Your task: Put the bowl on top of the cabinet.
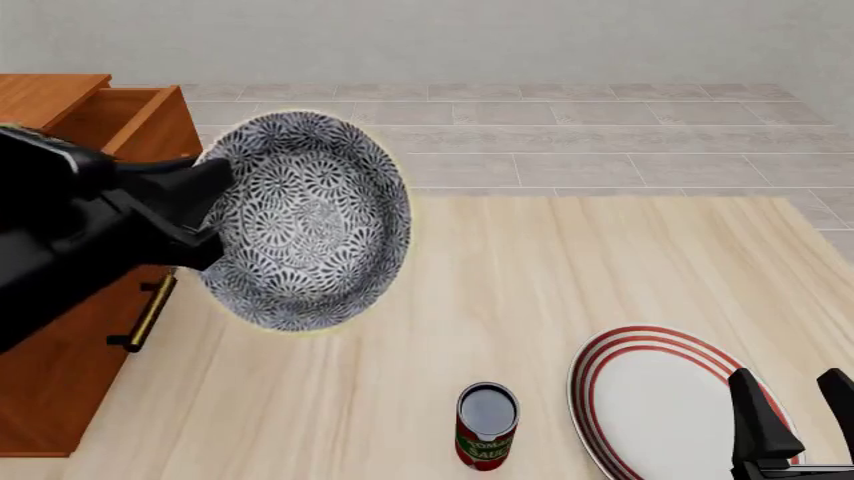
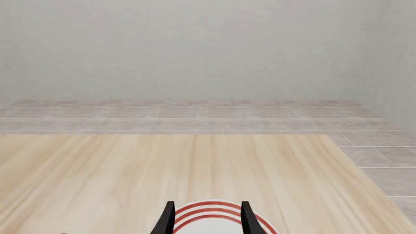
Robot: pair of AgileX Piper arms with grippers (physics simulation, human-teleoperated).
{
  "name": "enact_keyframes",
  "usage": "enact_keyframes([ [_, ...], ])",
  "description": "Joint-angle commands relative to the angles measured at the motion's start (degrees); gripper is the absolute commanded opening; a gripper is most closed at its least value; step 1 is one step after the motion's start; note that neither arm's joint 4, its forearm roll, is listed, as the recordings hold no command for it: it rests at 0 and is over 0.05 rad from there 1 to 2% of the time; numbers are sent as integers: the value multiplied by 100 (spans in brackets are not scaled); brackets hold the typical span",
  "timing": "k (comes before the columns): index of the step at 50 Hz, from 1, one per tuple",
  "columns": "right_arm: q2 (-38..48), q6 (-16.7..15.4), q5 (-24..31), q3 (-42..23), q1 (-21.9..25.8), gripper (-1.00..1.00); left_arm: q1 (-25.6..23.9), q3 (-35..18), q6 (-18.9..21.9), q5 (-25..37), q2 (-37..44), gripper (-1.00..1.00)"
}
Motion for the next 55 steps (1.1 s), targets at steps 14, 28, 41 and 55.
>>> enact_keyframes([
  [14,0,1,0,0,1,100,726,-667,119,714,-1435,-100],
  [28,1,0,0,0,0,100,2260,-952,-349,589,-1872,-100],
  [41,0,-1,0,0,0,100,3373,-1177,-884,574,-1998,-100],
  [55,-1,0,0,0,1,100,4209,-1433,-1449,749,-1841,-100],
])
